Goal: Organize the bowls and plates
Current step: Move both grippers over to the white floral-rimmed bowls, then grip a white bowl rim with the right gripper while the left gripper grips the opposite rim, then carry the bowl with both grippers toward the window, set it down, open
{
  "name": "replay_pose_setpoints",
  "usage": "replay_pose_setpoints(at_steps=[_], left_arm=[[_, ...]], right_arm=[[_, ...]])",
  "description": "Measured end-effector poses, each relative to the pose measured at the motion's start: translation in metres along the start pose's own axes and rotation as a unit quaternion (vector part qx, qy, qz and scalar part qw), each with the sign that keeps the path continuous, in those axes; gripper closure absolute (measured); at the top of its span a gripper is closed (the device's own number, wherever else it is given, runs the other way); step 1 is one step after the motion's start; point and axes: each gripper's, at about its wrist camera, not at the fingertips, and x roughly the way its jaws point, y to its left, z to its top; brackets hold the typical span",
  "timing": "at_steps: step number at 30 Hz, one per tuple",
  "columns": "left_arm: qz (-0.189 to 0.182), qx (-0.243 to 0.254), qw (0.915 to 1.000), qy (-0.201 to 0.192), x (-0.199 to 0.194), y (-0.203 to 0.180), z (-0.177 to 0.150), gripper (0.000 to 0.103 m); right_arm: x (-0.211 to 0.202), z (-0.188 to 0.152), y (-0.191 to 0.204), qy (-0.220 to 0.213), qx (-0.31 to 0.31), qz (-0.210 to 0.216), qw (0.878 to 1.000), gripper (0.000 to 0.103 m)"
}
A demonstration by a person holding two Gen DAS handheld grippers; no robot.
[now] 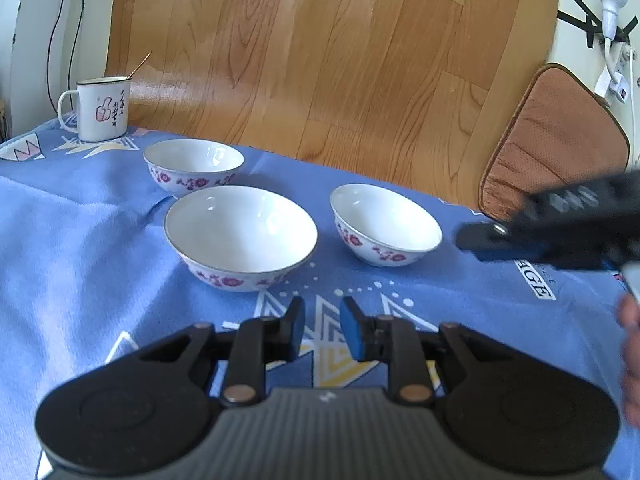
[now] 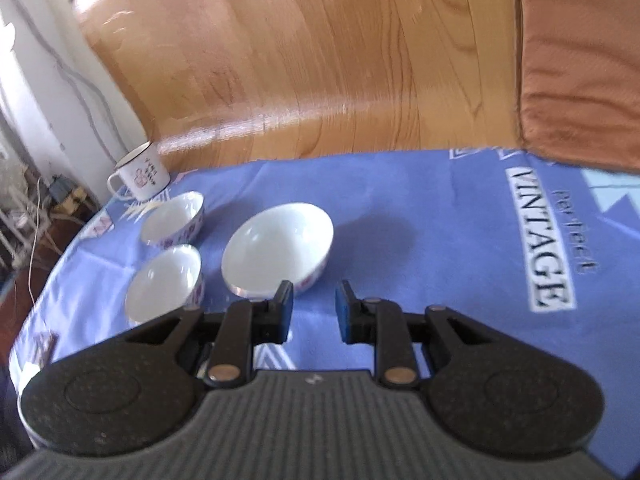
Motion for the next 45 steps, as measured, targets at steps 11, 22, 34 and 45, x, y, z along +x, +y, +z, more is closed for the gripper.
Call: replay_pose_setpoints(at_steps=[11,22,34,45], left_arm=[[-0.012,-0.021,0.9996,-0.012,-0.002,0.007,0.001,0.076],[-0.133,-0.054,0.9893,0.027,-0.014,-0.001,0.007,0.054],[-0.173,0.025,0.9771,0.121,0.016,-0.091,0.005,0.094],[-0.220,0.105,0.9568,0.159,0.025,-0.199,-0.008,0.094]], right_arm=[[0.043,0.023,-0.012,0.050,0.052,-0.006,0.997,0.095],[-0.046,-0.018,-0.033,0.043,0.040,0.010,0.998,0.096],[-0.110,-0.061,-0.076,0.001,0.096,0.002,0.995,0.098],[-0.172,-0.092,-0.137,-0.061,0.129,-0.093,0.985,0.097]])
